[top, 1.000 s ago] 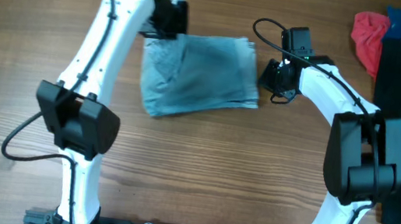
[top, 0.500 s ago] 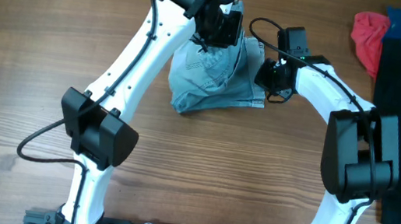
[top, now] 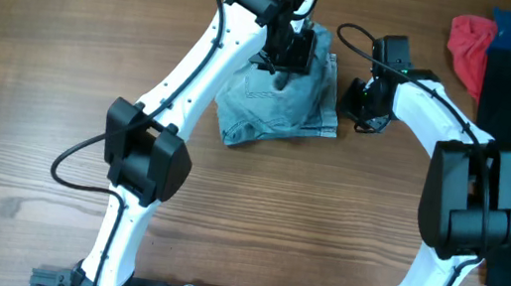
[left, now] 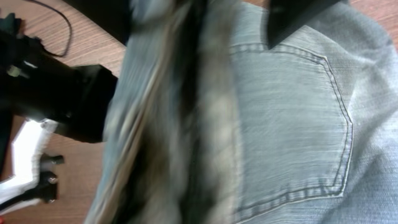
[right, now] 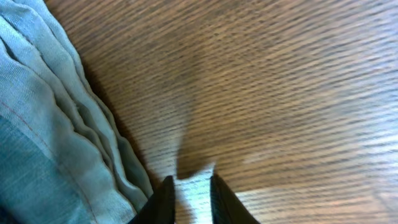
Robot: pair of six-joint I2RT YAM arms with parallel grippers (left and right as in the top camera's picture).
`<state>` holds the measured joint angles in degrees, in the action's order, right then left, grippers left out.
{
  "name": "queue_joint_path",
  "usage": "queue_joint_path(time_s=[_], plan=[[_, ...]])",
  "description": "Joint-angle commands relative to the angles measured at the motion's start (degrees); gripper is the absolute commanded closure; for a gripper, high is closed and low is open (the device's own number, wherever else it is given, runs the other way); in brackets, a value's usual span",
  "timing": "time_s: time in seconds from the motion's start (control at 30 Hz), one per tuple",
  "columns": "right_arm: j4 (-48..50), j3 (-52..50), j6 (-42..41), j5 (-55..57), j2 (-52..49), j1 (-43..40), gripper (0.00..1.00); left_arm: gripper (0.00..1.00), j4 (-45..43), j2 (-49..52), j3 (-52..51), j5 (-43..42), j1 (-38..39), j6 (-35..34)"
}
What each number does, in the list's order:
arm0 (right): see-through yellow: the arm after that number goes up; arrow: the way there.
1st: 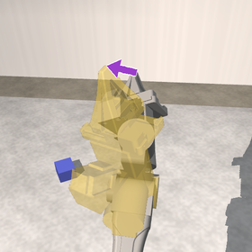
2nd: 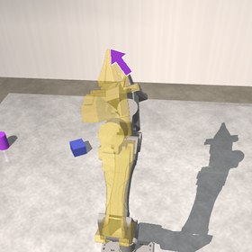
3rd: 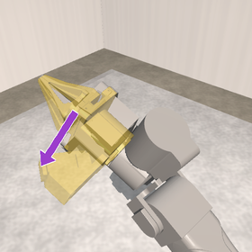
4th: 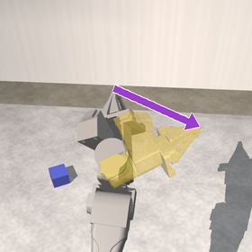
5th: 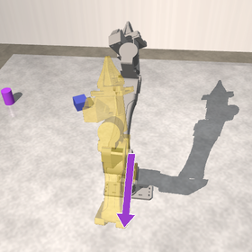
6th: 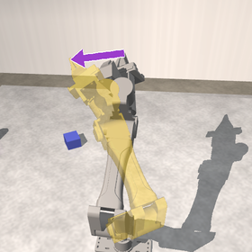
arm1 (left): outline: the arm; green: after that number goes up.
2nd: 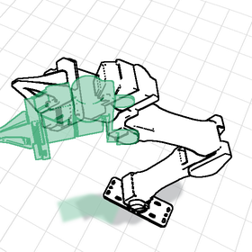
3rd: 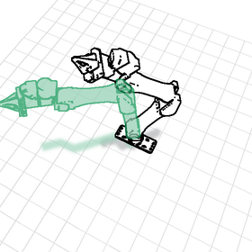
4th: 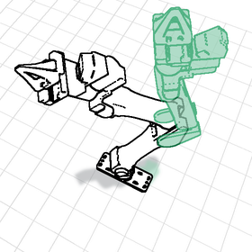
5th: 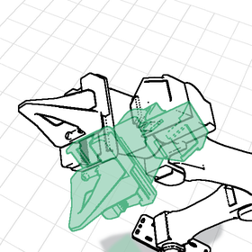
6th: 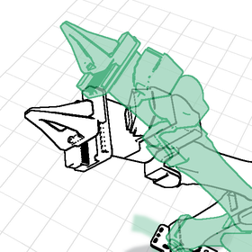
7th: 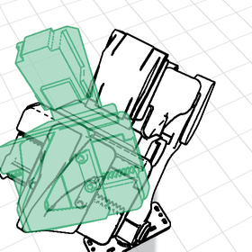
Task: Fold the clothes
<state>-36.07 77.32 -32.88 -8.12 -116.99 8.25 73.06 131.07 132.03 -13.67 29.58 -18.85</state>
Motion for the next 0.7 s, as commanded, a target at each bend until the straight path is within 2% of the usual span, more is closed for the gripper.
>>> queue_joint_path(time_s=[0.0, 0.2, 0.23, 0.33, 0.4, 0.53, 0.67], plan=[[-1.1, 0.5, 1.4, 1.2, 5.1, -0.3, 0.74, 0.0, -0.4, 1.2, 1.1, -0.9, 0.2, 0.0], [-4.7, 0.7, 3.3, 2.1, 17.7, -5.5, 0.56, 0.0, 2.3, 0.2, 1.0, -0.9, -4.7, -0.1], [-5.1, 0.7, 3.9, 2.0, 19.3, -6.3, 0.48, 0.0, 3.1, 0.2, 1.0, -0.9, -5.9, 0.0], [-5.4, 0.7, 6.0, -2.2, 21.5, -6.8, 0.36, 0.0, 5.3, 0.2, 1.0, -0.9, -9.9, 0.0], [-5.3, 0.7, 6.0, -7.3, 20.8, -6.5, 0.35, 0.0, 5.7, 0.7, 1.0, -0.9, -11.5, 0.0], [-5.8, 0.6, 6.0, -8.0, 17.3, -6.0, 0.34, 0.0, 7.1, 4.3, 0.9, -6.5, -11.3, 3.5], [-6.9, 0.6, 8.9, -10.0, 13.6, -6.0, 0.34, 0.0, 5.2, 10.0, 0.9, -6.4, -11.7, 3.5]])
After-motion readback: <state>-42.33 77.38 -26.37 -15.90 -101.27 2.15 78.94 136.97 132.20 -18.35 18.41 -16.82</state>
